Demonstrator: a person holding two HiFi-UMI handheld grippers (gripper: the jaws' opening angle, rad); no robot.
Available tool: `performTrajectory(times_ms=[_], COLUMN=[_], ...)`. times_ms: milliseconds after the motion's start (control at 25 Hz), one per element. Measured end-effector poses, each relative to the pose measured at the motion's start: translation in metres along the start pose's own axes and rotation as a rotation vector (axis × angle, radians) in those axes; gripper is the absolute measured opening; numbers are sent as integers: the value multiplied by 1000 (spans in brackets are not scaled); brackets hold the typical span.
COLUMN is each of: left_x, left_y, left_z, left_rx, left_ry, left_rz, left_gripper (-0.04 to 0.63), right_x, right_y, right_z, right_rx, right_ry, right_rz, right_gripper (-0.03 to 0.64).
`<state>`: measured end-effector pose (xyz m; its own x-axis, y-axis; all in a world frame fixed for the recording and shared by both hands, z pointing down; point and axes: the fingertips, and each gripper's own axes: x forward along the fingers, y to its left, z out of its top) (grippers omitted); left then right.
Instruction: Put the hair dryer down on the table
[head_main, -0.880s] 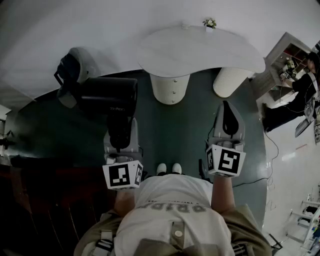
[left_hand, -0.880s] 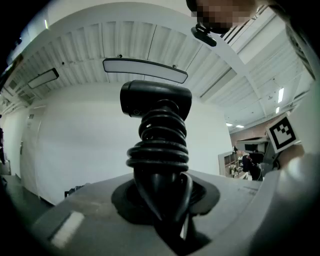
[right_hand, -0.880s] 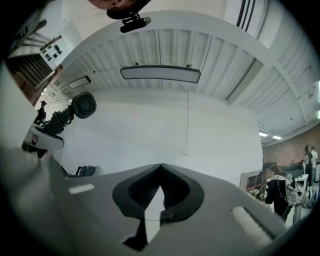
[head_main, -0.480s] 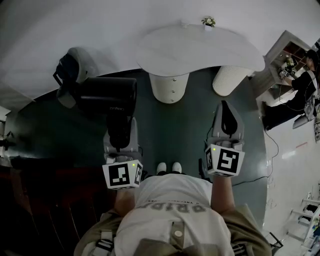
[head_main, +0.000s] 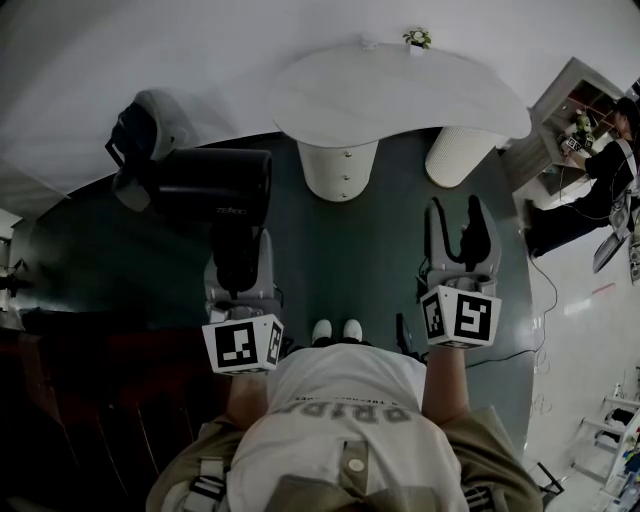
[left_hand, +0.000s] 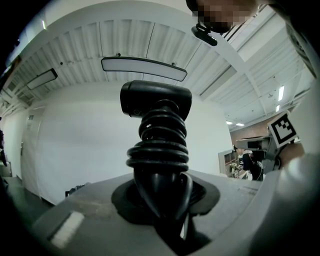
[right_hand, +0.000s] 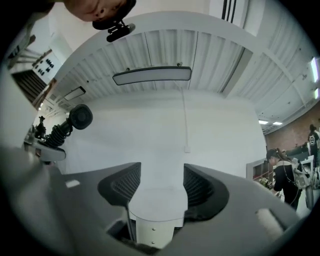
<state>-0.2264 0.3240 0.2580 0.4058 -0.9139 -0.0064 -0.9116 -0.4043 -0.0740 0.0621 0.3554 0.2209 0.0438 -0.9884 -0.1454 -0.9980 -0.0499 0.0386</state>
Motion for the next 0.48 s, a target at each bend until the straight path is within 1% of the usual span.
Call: performTrajectory(times_ms=[40, 80, 120, 360, 480], left_x=[0, 0, 1, 5, 16], left_y=[0, -1, -2, -9, -24], left_z=[0, 0, 0, 1, 1], left_rx=[0, 0, 1, 2, 6], left_ry=[0, 1, 1, 12, 19], left_rz=[1, 2, 3, 1, 0], left_gripper=[130, 130, 130, 130, 130], right_x=[0, 0, 0, -1, 3], right_y=[0, -2, -4, -14, -32], right_z=[-2, -3, -5, -8, -10], right_rx=[2, 1, 0, 1, 7], right_ry=[5, 10, 15, 34, 37], right_rz=[12, 16, 16, 11, 6], right_gripper=[261, 269, 295, 299, 299])
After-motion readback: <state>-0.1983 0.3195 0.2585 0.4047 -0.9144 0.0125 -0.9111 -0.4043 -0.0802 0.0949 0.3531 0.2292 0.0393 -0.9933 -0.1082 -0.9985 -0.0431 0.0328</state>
